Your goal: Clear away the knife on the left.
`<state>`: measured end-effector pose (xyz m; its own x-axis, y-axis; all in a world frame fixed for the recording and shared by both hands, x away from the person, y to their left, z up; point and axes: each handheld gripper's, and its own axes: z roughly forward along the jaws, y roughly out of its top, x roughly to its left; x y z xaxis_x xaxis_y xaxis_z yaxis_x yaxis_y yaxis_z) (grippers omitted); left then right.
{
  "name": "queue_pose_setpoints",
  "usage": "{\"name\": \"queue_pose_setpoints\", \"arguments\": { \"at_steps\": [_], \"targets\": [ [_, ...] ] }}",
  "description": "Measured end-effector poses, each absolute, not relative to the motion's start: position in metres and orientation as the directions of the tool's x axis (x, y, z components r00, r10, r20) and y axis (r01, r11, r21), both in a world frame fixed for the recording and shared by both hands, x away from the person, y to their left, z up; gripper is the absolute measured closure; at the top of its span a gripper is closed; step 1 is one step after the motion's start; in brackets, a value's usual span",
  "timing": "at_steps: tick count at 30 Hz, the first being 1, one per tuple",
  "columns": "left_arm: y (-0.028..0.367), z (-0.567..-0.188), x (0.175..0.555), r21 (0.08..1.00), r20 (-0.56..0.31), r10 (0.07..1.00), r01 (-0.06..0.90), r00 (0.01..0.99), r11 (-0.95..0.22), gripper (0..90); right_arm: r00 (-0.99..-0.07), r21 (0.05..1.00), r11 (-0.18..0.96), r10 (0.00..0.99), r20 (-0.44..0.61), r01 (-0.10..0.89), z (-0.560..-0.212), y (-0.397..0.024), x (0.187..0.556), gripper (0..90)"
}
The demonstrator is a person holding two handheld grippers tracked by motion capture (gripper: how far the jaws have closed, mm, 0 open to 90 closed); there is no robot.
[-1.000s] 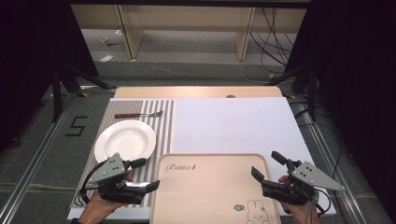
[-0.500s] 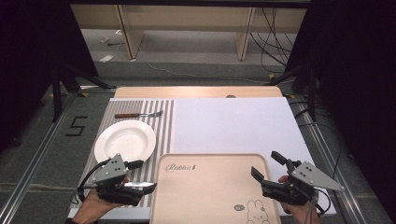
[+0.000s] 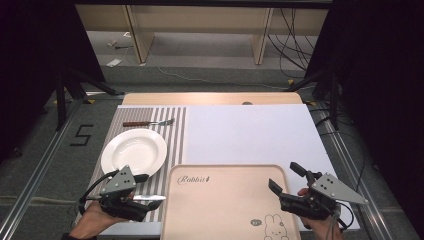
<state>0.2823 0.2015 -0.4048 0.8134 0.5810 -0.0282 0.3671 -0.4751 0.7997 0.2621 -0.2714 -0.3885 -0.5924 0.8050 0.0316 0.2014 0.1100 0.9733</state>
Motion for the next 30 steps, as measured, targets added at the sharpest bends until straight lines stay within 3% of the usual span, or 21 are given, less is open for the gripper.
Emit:
{"name": "queue_pose_setpoints", "arguments": {
  "at_steps": [15,30],
  "targets": [
    [0.206,-0.409,0.285,0.716,0.012,0.553,0.379,0.833,-0.586,14.2,-0.595,0.973,0.115,0.803,0.029,0.202,-0.389,-0.271,0.262,16.5],
    [0.222,-0.418,0.291,0.558,0.049,0.546,0.43,0.836,-0.71,14.5,-0.597,0.972,0.117,0.802,0.027,0.202,-0.389,-0.271,0.262,16.6]
  ]
}}
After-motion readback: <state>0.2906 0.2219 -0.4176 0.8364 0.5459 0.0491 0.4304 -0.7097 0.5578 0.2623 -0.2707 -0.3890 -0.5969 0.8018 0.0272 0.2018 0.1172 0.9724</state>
